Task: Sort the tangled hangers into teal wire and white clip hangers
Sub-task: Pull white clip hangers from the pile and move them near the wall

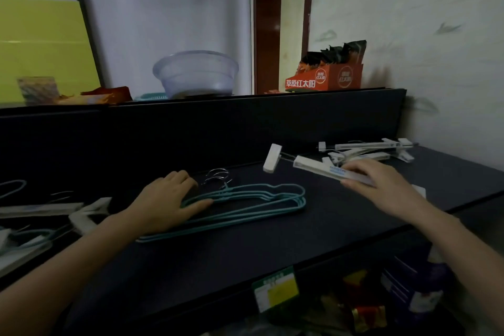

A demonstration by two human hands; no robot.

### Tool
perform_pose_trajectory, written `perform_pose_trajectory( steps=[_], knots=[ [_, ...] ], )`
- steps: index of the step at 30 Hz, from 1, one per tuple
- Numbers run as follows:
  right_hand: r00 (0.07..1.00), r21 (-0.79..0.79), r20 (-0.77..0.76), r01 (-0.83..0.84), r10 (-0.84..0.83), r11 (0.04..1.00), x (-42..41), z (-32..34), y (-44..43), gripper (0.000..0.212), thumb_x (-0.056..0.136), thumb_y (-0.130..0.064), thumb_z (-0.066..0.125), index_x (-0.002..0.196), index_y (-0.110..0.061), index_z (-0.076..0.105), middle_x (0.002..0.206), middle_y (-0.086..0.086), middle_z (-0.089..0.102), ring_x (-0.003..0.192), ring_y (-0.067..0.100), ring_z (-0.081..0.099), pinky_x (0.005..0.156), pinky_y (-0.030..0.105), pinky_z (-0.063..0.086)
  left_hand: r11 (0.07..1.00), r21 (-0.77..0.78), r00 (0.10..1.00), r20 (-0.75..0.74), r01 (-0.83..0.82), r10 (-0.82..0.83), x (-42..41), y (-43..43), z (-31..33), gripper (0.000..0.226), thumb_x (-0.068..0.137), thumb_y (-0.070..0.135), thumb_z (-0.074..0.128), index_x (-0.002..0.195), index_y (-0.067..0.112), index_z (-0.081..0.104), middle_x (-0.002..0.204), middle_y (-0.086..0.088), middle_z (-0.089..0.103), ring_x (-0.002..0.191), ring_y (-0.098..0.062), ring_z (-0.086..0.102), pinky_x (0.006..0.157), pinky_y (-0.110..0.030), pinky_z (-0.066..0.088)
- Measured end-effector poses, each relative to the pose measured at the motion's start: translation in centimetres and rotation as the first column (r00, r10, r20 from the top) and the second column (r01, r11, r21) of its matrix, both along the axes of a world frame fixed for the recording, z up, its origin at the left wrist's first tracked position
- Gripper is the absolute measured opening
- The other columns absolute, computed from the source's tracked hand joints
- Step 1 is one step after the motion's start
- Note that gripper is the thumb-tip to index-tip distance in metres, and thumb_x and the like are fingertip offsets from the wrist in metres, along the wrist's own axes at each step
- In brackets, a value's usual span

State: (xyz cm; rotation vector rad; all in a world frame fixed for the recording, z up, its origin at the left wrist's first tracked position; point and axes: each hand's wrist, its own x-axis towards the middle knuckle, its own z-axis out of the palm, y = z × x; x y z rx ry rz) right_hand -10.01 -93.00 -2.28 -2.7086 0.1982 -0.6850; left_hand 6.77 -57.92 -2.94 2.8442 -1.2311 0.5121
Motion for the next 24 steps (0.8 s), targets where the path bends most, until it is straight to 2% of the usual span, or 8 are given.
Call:
perform_pose_trajectory(
  steps=[3, 6, 11, 15, 19, 24],
  knots=[
    [0.999, -0.018, -0.029, -0.042, 0.042, 0.999, 1.2, -0.3, -2.1, 0.023, 0.088, -0.035, 0.057, 0.11, -0.028, 0.058, 0.106, -0.011, 0.055, 0.097, 0.01, 0.053, 0.083, 0.034, 0.044, 1.0, -0.021, 1.0, 0.02, -0.008, 0.009, -0.7, -3.5, 1.3, 0.049, 0.09, 0.056, 0.033, 0.122, 0.023, 0.049, 0.117, 0.006, 0.053, 0.103, -0.012, 0.053, 0.084, -0.024, 0.045],
    [0.995, -0.045, -0.043, -0.094, 0.092, 0.995, 2.1, -0.5, -4.6, 0.028, 0.088, -0.036, 0.058, 0.114, -0.027, 0.058, 0.108, -0.012, 0.056, 0.1, 0.009, 0.053, 0.086, 0.034, 0.045, 0.999, -0.032, 1.0, 0.03, 0.007, -0.006, -1.4, -7.4, 2.0, 0.034, 0.094, 0.047, 0.036, 0.114, 0.026, 0.052, 0.11, 0.008, 0.058, 0.095, -0.012, 0.056, 0.077, -0.028, 0.049],
    [0.987, -0.095, -0.09, -0.141, 0.133, 0.985, 3.3, 0.3, -11.0, 0.03, 0.088, -0.036, 0.058, 0.117, -0.03, 0.056, 0.113, -0.015, 0.054, 0.103, 0.006, 0.051, 0.089, 0.032, 0.045, 0.997, -0.07, 0.998, 0.052, 0.026, -0.023, -1.9, -14.9, 2.5, 0.03, 0.094, 0.044, 0.038, 0.108, 0.025, 0.057, 0.104, 0.01, 0.06, 0.09, -0.011, 0.057, 0.074, -0.028, 0.05],
    [0.989, -0.137, -0.091, -0.128, 0.116, 0.982, 4.1, 1.4, -17.0, 0.032, 0.089, -0.035, 0.057, 0.119, -0.028, 0.055, 0.108, -0.014, 0.052, 0.098, 0.005, 0.05, 0.083, 0.027, 0.043, 0.998, -0.066, 0.997, 0.072, 0.017, -0.012, -1.2, -20.8, 2.9, 0.03, 0.095, 0.043, 0.037, 0.106, 0.025, 0.058, 0.102, 0.01, 0.06, 0.09, -0.012, 0.058, 0.07, -0.025, 0.046],
    [0.989, -0.16, -0.091, -0.129, 0.116, 0.979, 6.2, 2.6, -21.6, 0.031, 0.089, -0.036, 0.057, 0.119, -0.026, 0.056, 0.103, -0.012, 0.052, 0.093, 0.008, 0.053, 0.082, 0.033, 0.048, 0.996, -0.081, 0.997, 0.064, -0.036, 0.041, -0.6, -25.2, 3.0, 0.03, 0.095, 0.042, 0.037, 0.106, 0.023, 0.059, 0.101, 0.008, 0.06, 0.089, -0.013, 0.058, 0.068, -0.026, 0.046],
    [0.978, -0.19, -0.132, -0.188, 0.164, 0.964, 10.3, 3.8, -24.8, 0.032, 0.09, -0.036, 0.056, 0.121, -0.026, 0.055, 0.106, -0.011, 0.051, 0.1, 0.013, 0.053, 0.087, 0.037, 0.047, 0.988, -0.096, 0.991, 0.053, -0.119, 0.124, 0.1, -28.2, 3.0, 0.03, 0.095, 0.041, 0.039, 0.108, 0.023, 0.058, 0.106, 0.006, 0.06, 0.091, -0.014, 0.059, 0.072, -0.03, 0.05]
  ],
)
